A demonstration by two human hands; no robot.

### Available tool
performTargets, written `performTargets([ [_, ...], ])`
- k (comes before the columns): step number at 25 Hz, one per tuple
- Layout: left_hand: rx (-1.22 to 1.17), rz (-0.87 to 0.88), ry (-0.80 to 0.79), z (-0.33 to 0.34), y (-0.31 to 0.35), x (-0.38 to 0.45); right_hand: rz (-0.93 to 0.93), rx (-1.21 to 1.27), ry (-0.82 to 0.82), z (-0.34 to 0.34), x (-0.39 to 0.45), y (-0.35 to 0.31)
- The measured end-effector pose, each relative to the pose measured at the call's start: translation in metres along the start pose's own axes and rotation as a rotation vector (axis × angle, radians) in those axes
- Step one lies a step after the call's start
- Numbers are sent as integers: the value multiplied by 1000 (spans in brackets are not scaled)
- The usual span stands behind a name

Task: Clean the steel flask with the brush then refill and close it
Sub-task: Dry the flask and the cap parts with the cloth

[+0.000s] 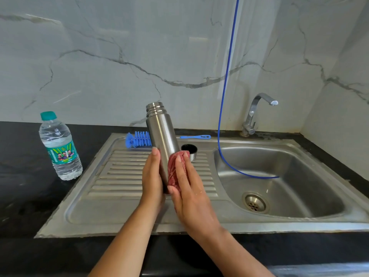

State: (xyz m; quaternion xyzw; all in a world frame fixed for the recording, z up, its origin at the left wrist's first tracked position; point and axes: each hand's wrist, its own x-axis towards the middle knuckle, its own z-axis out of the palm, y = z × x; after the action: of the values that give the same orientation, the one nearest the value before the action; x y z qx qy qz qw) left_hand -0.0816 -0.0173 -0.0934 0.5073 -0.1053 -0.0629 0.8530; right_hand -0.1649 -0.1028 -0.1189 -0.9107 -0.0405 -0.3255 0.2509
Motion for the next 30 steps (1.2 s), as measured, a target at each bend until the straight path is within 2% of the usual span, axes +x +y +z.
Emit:
performTargets([
  [3, -188, -190, -47, 8, 2, 2, -104, -81, 21, -6, 3, 6],
  [7, -234, -297, -170, 13, 3, -4, -203, -188, 33, 0, 7, 3],
  [10, -283, -265, -223, 12, 2, -4, -214, -166, 75, 0, 30, -5],
  [13, -399, -179, -263, 8, 3, 1, -238, -152, 31, -6, 53, -10],
  [16, -308, -129, -275, 4, 0, 0, -247, -128, -15, -12, 66, -8],
  [19, -116, -97, -290, 5, -4, -4, -182, -21, 84, -25, 90, -6],
  [23, -36, -179, -343, 3, -6, -5, 56, 200, 110, -36, 117, -10],
  [26, -52, -155, -305, 1, -9, -5, 230, 423, 174, -40, 105, -17],
  [30, -99, -45, -151, 0, -6, -4, 273, 376, 127, -23, 64, -22],
])
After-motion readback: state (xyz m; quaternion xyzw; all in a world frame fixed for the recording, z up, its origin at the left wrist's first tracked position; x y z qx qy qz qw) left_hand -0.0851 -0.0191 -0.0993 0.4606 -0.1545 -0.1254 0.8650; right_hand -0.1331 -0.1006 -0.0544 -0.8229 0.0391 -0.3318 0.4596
